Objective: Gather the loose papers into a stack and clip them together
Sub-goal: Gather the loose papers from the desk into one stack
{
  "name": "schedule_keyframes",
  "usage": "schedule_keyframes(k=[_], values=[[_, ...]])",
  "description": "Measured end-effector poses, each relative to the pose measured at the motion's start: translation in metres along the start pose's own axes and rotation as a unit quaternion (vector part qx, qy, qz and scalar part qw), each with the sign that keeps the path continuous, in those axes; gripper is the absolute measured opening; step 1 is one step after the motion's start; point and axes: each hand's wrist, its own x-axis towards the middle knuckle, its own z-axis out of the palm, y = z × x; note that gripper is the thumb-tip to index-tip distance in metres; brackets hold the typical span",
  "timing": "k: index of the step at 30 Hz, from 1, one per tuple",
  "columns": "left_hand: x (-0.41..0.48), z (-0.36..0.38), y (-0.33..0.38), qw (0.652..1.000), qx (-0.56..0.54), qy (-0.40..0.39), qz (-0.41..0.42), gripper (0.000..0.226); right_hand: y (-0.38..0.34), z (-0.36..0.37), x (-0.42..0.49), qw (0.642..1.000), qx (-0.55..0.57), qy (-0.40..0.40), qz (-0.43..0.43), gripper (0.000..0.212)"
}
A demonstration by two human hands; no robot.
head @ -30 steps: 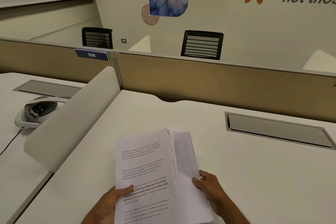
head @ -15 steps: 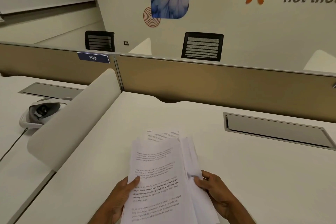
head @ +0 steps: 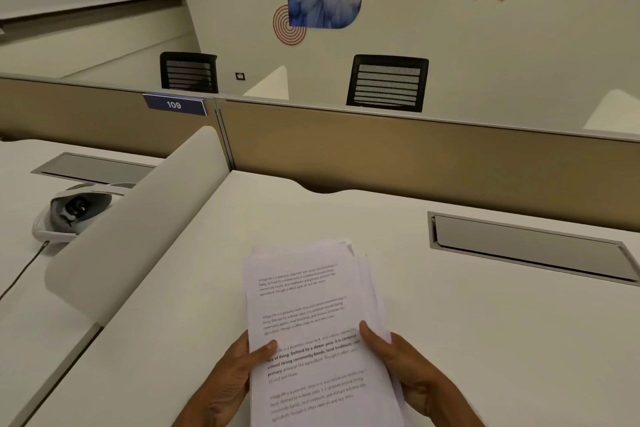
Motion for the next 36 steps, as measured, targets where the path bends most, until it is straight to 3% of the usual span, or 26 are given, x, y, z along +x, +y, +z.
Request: schedule_keyframes(k=[5, 9, 13, 15, 18, 21, 24, 26, 29, 31, 34, 36], values=[[0.0, 0.007, 0.001, 1.0, 0.006, -0.027, -0.013, 0.054, -0.007, 0.009, -0.002, 0.991, 0.014, -0.135, 0.001, 0.051], [0.005, 0.0, -0.007, 0.996, -0.046, -0.04, -0.061, 0.069, -0.005, 0.012, 0.005, 0.989, 0.002, -0.148, 0.004, 0.049], [0.009, -0.008, -0.014, 0.991, -0.1, -0.046, -0.076, 0.062, -0.004, 0.017, 0.014, 0.996, -0.034, -0.076, -0.011, 0.051], [0.012, -0.007, -0.018, 0.993, -0.08, -0.054, -0.075, 0.071, -0.005, 0.019, 0.02, 0.999, -0.048, -0.013, -0.024, 0.052], [0.019, -0.008, -0.025, 0.996, -0.043, -0.02, -0.077, 0.108, -0.007, 0.023, 0.028, 0.998, -0.05, 0.029, -0.033, 0.044], [0.029, -0.012, -0.022, 0.996, -0.058, 0.003, -0.069, 0.107, -0.009, 0.028, 0.031, 0.988, -0.081, 0.106, -0.075, 0.036], [0.035, -0.015, -0.008, 0.994, -0.094, 0.018, -0.052, 0.074, -0.012, 0.024, 0.037, 0.913, -0.221, 0.318, -0.13, 0.036], [0.04, -0.022, 0.001, 0.991, -0.121, 0.028, -0.043, 0.074, -0.015, 0.021, 0.041, 0.871, -0.286, 0.372, -0.147, 0.05], [0.044, -0.033, 0.013, 0.986, -0.165, 0.021, -0.031, 0.083, -0.021, 0.024, 0.049, 0.851, -0.41, 0.323, -0.064, 0.085], [0.046, -0.039, 0.017, 0.982, -0.185, 0.02, -0.026, 0.075, -0.022, 0.034, 0.052, 0.833, -0.472, 0.29, 0.003, 0.101], [0.047, -0.045, 0.018, 0.977, -0.209, 0.021, -0.021, 0.053, -0.009, 0.051, 0.058, 0.764, -0.567, 0.305, 0.029, 0.094], [0.046, -0.047, 0.017, 0.977, -0.213, 0.026, -0.02, 0.049, -0.006, 0.057, 0.06, 0.749, -0.581, 0.318, 0.029, 0.091]])
